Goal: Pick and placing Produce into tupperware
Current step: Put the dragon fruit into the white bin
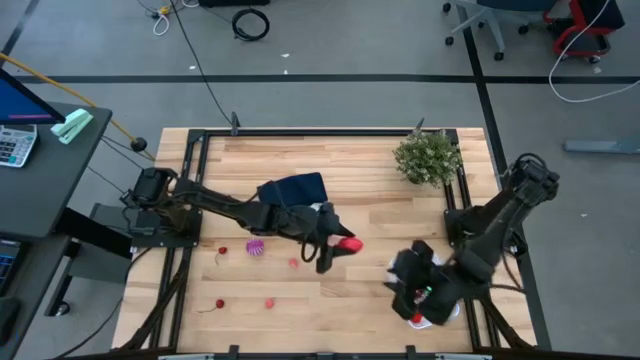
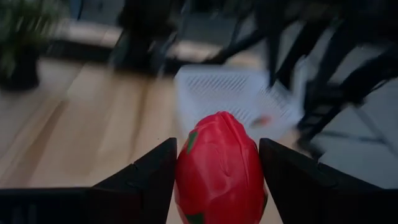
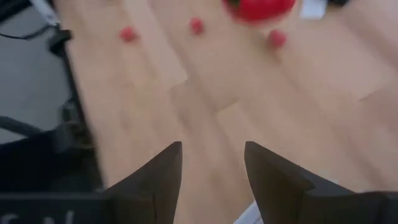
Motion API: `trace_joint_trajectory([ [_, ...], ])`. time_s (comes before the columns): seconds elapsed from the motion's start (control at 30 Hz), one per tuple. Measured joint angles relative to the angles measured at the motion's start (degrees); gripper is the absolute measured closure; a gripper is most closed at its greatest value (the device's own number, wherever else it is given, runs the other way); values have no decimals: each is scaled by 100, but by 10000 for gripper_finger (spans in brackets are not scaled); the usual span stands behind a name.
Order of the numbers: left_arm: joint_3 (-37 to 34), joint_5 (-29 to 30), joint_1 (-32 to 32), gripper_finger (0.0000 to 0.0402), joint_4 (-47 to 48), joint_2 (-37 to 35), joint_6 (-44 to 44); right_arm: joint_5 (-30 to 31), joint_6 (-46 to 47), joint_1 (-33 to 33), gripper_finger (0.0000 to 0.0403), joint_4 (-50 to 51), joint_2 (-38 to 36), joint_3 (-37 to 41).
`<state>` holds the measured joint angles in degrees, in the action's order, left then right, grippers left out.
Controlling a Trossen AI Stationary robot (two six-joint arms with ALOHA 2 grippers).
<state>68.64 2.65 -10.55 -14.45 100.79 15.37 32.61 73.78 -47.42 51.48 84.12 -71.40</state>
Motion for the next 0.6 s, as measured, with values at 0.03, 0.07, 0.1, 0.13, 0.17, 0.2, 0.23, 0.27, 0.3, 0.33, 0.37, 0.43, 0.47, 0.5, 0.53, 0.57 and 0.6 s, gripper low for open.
trace_joint_trajectory([
  [0.03, 96, -4, -45, 170, -118, 0, -4, 41, 267, -124, 220, -1, -5, 0],
  [0.07, 185, -2, -81, 170, -259, 0, -29, 90, 486, -252, 220, -4, -5, 0],
  [0.1, 294, -2, -114, 170, -343, 24, -104, 115, 624, -367, 220, -5, -3, 0],
  [0.13, 399, 0, -147, 170, -361, 37, -220, 154, 676, -469, 220, -13, 11, 0],
  [0.17, 484, 5, -181, 170, -342, 39, -346, 211, 678, -566, 220, -13, 24, 0],
  [0.2, 560, 5, -207, 170, -348, 61, -431, 261, 627, -662, 220, -5, 43, 0],
  [0.23, 647, 7, -228, 170, -424, 146, -479, 331, 568, -779, 220, -6, 55, 0],
  [0.27, 729, 5, -238, 170, -509, 224, -497, 443, 560, -898, 220, -14, 58, 0],
  [0.3, 769, -4, -249, 170, -447, 272, -536, 572, 586, -1015, 220, -39, 58, 0],
  [0.33, 861, -2, -261, 170, -444, 386, -574, 658, 677, -1113, 220, -67, 55, 0],
  [0.37, 983, -2, -259, 170, -536, 527, -597, 712, 796, -1241, 220, -103, 54, 0],
  [0.43, 1170, -1, -237, 170, -513, 773, -587, 742, 1007, -1492, 220, -193, 56, 0],
  [0.47, 1313, -1, -215, 170, -539, 946, -574, 749, 1084, -1613, 220, -240, 54, 0],
  [0.5, 1439, 2, -192, 170, -560, 1121, -575, 743, 1138, -1743, 220, -301, 54, 0],
  [0.53, 1577, 3, -173, 170, -543, 1302, -576, 732, 1148, -1858, 220, -375, 54, 0],
  [0.57, 1737, 9, -154, 170, -520, 1483, -574, 736, 1140, -1973, 220, -414, 54, 0],
  [0.6, 1912, 9, -144, 170, -518, 1674, -574, 736, 1110, -2098, 220, -434, 50, 0],
])
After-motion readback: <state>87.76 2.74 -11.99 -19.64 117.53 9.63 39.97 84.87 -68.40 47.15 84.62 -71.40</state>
